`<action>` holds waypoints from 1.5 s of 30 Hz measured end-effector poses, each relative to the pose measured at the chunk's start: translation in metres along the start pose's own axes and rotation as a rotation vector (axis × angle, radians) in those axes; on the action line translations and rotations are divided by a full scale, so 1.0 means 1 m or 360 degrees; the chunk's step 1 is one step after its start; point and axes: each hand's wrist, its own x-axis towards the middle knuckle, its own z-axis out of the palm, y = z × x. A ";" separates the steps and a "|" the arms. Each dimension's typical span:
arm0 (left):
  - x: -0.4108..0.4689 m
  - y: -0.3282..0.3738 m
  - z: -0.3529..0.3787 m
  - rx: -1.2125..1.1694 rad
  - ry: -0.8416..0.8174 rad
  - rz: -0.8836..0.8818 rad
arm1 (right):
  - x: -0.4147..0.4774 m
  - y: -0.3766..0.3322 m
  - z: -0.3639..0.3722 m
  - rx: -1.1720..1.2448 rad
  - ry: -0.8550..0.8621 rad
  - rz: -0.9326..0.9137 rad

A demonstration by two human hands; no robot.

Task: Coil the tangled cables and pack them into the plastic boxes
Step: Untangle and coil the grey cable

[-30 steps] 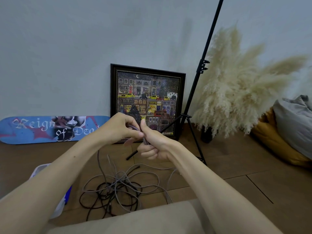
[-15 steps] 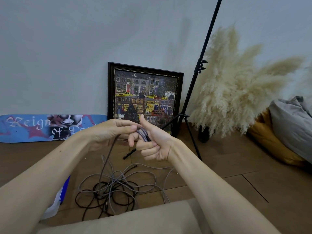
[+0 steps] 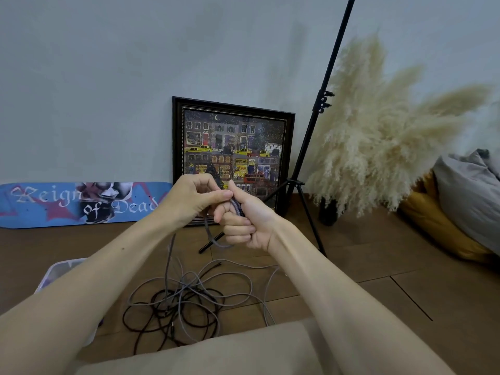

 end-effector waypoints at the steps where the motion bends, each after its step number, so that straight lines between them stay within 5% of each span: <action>1: 0.001 0.001 -0.001 -0.0009 -0.0008 -0.0003 | 0.000 0.001 0.001 0.0017 -0.0006 -0.0010; 11: -0.001 0.007 -0.012 -0.0105 -0.0180 -0.0199 | 0.002 0.004 0.013 -0.0026 0.0246 -0.0058; 29: 0.004 -0.011 0.001 -0.0258 0.0098 -0.0276 | -0.008 -0.009 0.005 0.0522 0.0218 -0.0489; 35: 0.002 0.002 -0.004 -0.0096 -0.0064 -0.0154 | -0.009 -0.008 0.005 0.0199 0.0529 -0.0510; 45: -0.006 0.018 -0.012 -0.0218 -0.0537 -0.0081 | -0.005 -0.004 0.001 -0.0228 0.0664 -0.0503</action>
